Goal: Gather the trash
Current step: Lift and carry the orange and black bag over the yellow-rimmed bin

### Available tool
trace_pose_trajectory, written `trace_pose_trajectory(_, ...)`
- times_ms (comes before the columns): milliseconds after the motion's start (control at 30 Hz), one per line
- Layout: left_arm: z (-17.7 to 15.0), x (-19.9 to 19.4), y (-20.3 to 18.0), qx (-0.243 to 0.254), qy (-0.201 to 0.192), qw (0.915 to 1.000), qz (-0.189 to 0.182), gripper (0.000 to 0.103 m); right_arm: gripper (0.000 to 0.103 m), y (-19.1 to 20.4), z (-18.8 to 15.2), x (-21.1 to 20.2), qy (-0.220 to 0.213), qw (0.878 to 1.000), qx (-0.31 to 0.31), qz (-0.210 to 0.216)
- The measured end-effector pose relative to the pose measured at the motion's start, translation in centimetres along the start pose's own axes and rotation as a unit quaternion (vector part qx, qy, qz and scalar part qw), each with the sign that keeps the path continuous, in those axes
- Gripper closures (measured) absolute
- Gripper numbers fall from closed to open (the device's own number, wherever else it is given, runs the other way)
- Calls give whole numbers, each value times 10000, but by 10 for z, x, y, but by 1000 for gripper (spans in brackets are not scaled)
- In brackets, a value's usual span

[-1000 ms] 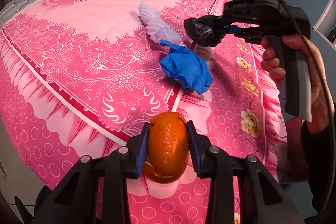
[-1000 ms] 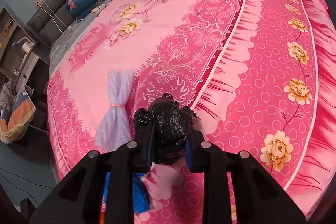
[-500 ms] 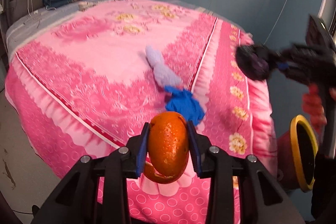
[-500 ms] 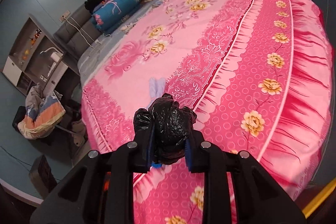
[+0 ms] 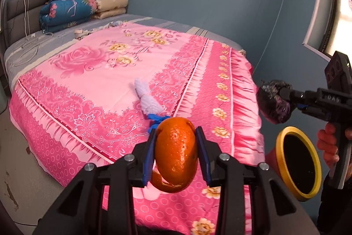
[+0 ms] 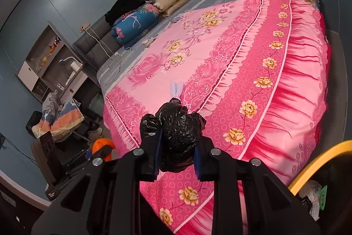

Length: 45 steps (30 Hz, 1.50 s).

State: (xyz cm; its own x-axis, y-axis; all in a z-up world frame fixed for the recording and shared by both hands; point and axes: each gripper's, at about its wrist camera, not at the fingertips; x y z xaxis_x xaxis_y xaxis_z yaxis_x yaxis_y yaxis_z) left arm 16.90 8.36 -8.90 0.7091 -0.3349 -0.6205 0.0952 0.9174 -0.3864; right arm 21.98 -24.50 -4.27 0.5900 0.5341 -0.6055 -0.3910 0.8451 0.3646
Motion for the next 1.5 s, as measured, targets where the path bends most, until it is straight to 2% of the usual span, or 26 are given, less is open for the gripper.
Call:
trace_pose_trajectory(267,-3,-31,-40,273,-184,9990,-306,70,80,-2,-17,-40,-258,9997,54,10)
trace_pose_trajectory(733,-15,-49,-107,820,-298,9942,-630,70,80,-23,-32,-124,-1162,9929,246,-95)
trace_pose_trajectory(1100,-20,-45,-153,1073,-254,9899,-894,70,80,-38,-43,-199,-2040,9768,316,-572)
trace_pose_trajectory(1167,-20,-45,-161,1116,-244,9890,-945,70,80,-40,-45,-206,-2100,9754,321,-583)
trace_pose_trajectory(1500,-28,-34,-209,1400,-113,9831,-1177,70,80,-53,-61,-251,-2455,9605,419,-1241)
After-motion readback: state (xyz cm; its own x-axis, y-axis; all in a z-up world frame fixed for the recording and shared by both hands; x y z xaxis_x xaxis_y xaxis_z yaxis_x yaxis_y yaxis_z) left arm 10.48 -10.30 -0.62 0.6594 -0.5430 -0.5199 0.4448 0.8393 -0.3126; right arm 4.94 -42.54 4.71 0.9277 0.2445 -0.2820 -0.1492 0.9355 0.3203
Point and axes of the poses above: each gripper's, at about its wrist camera, not at the fingertips, and x roughly the way its jaws point, y to its left, z to its top, and after that the axes turned 13 degrees about -x, right-handed
